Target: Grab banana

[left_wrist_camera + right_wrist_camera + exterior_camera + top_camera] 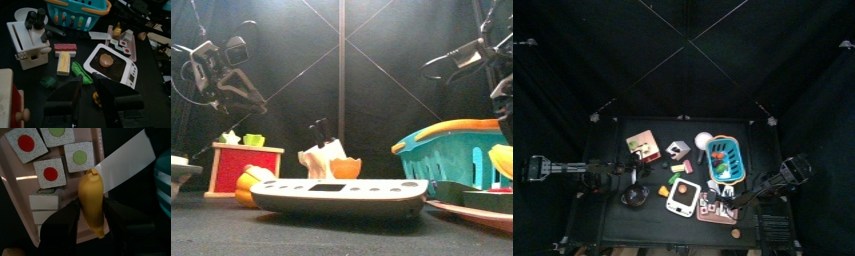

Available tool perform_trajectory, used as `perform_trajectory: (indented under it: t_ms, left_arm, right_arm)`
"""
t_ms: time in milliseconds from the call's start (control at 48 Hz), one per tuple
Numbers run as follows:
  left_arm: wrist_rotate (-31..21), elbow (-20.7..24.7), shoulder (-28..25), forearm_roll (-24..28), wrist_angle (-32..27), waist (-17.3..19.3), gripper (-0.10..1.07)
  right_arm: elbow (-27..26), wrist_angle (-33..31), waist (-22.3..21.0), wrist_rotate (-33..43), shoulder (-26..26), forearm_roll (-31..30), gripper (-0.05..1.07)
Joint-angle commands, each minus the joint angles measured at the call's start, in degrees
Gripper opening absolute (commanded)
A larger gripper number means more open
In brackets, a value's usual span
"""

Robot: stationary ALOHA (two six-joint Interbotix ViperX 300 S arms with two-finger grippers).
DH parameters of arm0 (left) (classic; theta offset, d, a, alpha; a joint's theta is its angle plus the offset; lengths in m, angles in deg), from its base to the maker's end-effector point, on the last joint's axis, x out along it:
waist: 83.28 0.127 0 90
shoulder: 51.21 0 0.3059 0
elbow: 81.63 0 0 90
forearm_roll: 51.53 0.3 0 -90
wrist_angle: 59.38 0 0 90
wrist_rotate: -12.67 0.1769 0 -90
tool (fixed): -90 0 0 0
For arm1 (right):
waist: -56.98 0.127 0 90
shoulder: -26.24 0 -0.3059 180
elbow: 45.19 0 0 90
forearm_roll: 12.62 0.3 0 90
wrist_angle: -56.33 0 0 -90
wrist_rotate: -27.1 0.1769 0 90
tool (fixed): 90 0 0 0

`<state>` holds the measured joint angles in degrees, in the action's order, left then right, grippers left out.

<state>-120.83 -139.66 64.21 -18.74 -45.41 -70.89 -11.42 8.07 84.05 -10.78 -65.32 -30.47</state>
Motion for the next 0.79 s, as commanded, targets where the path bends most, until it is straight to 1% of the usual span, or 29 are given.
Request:
perform_trajectory:
  t_ms: [0,188,312,521,646,771]
  left_arm:
    - [0.1,0.9,-0.1,-0.2,0.2,0.2,0.68]
    - [0.1,0.9,-0.1,-0.1,0.2,0.2,0.68]
    - [0.1,0.9,-0.1,-0.2,0.2,0.2,0.68]
    - [0.0,0.9,-0.1,-0.2,0.2,0.2,0.68]
    - [0.0,0.8,-0.1,-0.1,0.2,0.2,0.68]
    - [0.0,0.8,-0.2,-0.1,0.2,0.1,0.68]
  right_arm:
    - [-2.0,-2.4,0.1,-0.1,2.9,-0.7,0.64]
    - [-4.5,-5.7,-0.1,0.0,5.4,-2.5,0.64]
    - [-6.0,-6.2,-0.3,0.0,6.6,-5.1,0.64]
    - [-8.4,-6.2,-0.4,0.0,9.1,-6.8,0.63]
    - [-10.5,-6.2,-1.9,0.1,11.5,-10.7,0.63]
    - [-11.9,-5.7,-4.9,0.6,14.9,-16.8,0.63]
